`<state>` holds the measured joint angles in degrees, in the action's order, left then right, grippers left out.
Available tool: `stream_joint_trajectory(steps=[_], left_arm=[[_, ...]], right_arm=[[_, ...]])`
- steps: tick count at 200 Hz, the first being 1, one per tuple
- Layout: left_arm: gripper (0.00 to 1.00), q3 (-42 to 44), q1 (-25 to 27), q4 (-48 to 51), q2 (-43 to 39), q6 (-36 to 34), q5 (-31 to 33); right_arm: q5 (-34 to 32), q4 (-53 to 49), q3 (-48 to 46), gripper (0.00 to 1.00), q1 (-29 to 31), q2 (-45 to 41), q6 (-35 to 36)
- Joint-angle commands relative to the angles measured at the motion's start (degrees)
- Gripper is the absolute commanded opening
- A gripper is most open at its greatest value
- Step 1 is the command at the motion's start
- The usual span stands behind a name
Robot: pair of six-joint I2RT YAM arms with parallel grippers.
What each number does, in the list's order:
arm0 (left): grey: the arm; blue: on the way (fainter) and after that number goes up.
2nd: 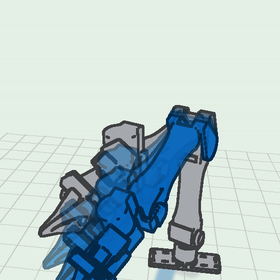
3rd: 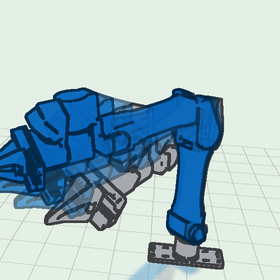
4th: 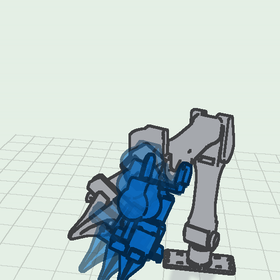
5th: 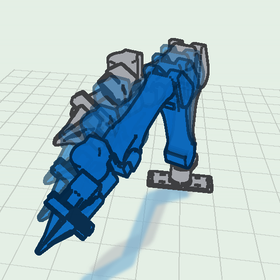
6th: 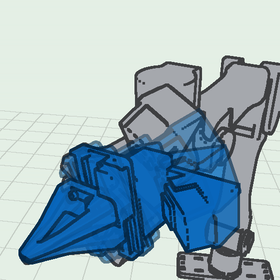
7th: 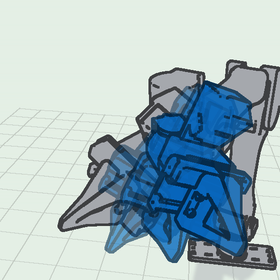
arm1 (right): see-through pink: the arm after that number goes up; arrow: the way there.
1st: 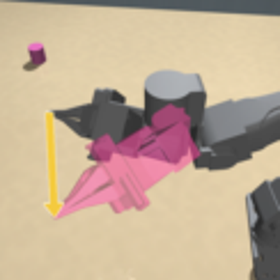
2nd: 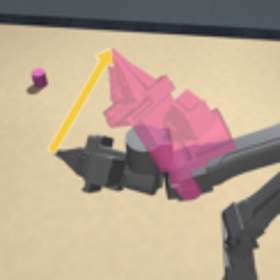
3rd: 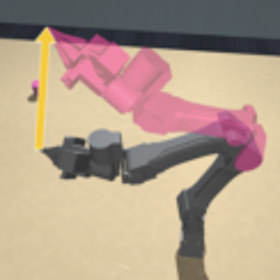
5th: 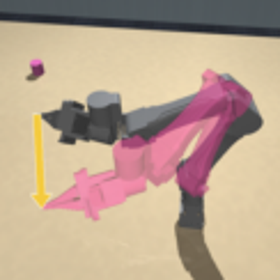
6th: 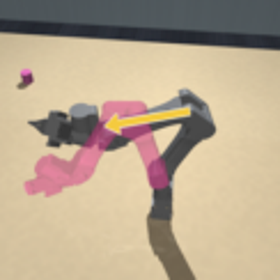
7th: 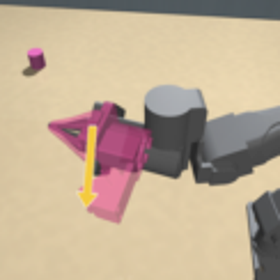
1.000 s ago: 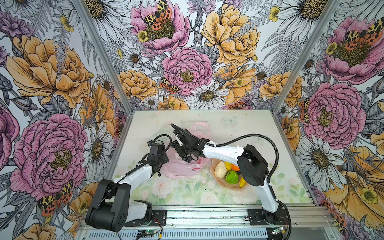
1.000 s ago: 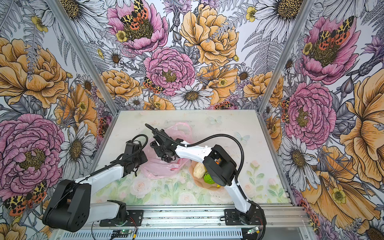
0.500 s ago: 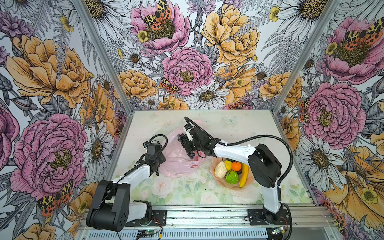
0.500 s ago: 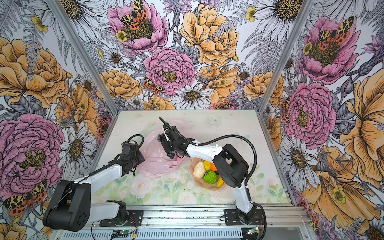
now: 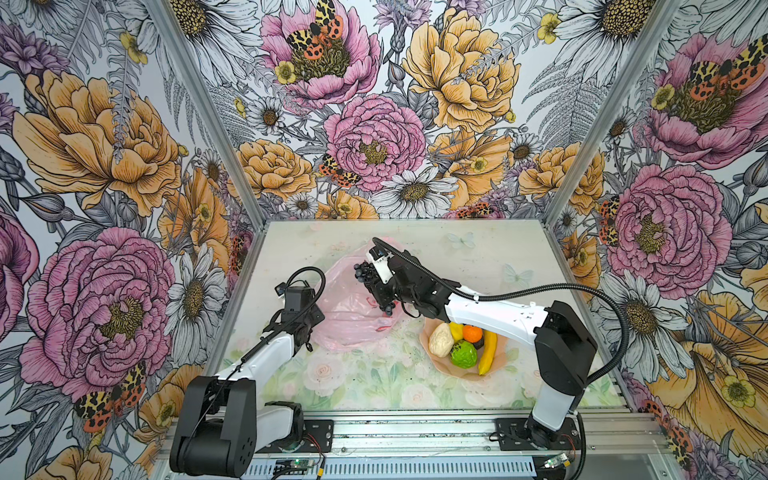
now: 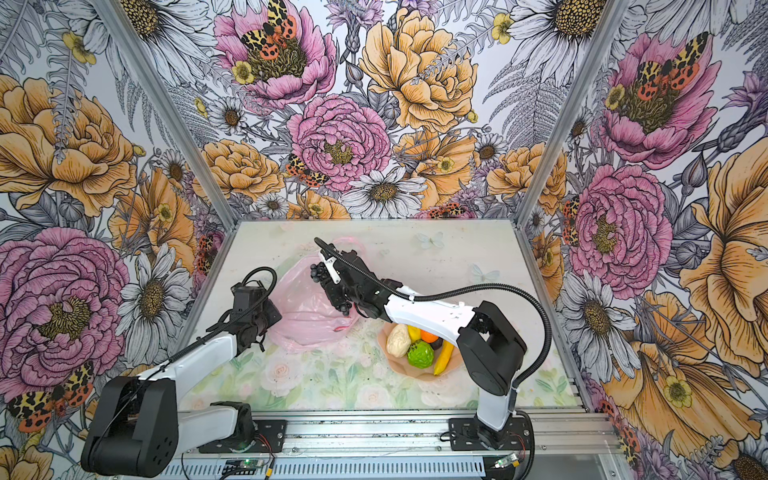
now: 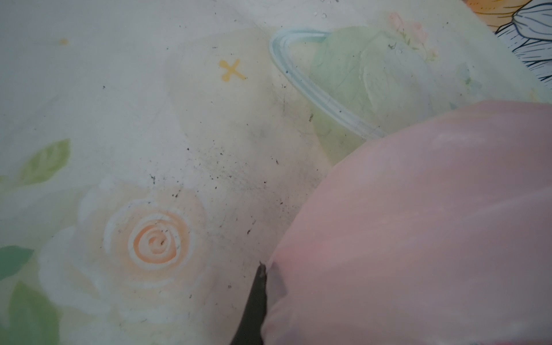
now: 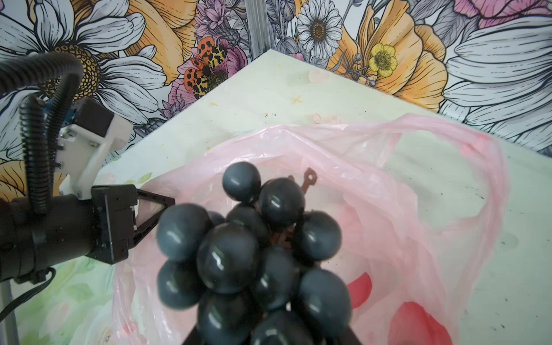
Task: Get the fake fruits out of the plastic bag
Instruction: 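Carry the grapes with the right gripper out of the bag over the bowl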
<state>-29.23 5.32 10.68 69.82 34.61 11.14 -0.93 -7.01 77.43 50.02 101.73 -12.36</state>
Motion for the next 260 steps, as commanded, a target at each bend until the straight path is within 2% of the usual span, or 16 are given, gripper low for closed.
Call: stream_joint_trajectory(steps=[1, 35, 115, 155, 201, 236, 260], left_arm=[[0.05, 1.0, -0.6, -0.7, -1.0, 0.2, -1.0], [0.05, 0.9, -0.7, -1.0, -0.8, 0.1, -1.4], [0.04, 0.8, -0.6, -1.6, -0.3, -0.2, -2.0], [0.04, 0.8, -0.5, -1.7, -0.2, -0.3, -2.3], [0.03, 0.6, -0.4, -1.6, 0.4, -0.5, -3.4], [0.03, 0.6, -0.4, -1.5, 0.4, -0.6, -4.0], [0.03, 0.6, -0.5, -1.4, 0.5, -0.6, -4.3]], right_arm=[[-2.5, -1.2, -0.9, 0.43, -0.2, -5.7, 3.5], [-5.1, -6.3, -5.4, 0.43, -0.4, -13.6, 5.6], [-6.2, -16.6, -20.5, 0.43, -0.3, -32.3, 15.0], [-3.2, -21.5, -22.2, 0.42, 0.0, -33.9, 14.5], [-2.3, -23.2, -26.1, 0.41, 0.2, -40.7, 20.3], [-0.6, -28.8, -26.2, 0.40, 0.2, -45.1, 27.0], [-0.1, -33.2, -26.3, 0.39, 0.2, -47.0, 29.0]])
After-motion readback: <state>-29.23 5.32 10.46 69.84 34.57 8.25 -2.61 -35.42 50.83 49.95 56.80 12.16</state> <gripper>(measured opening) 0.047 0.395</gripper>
